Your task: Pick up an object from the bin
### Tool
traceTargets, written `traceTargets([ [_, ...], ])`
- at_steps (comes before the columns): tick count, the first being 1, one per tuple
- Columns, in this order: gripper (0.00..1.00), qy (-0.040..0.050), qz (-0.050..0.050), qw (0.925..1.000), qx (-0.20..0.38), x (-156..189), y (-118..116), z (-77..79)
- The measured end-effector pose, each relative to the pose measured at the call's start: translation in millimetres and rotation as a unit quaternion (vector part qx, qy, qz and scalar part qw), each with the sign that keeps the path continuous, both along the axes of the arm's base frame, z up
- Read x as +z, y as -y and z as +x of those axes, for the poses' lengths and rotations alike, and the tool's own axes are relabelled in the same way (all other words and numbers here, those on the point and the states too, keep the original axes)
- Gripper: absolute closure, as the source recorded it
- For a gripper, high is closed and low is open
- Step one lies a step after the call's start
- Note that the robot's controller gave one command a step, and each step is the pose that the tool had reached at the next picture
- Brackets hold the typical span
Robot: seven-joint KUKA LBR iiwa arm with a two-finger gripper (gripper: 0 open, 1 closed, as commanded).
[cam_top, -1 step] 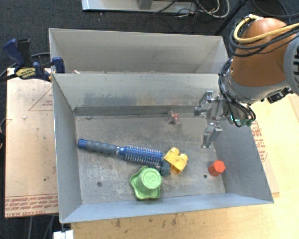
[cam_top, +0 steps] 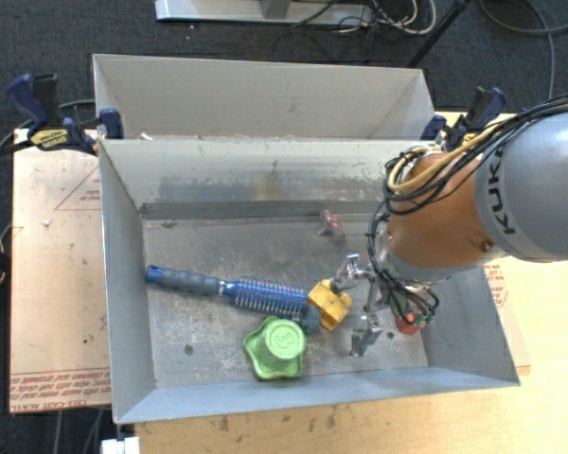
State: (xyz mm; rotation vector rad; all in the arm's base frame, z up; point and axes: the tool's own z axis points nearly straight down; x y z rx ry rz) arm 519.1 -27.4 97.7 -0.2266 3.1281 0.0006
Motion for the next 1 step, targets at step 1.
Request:
traceTargets([
  [1, 0.0, 0.016, 0.001, 0.9996, 0.023, -8.3, -34.5, 16.4],
])
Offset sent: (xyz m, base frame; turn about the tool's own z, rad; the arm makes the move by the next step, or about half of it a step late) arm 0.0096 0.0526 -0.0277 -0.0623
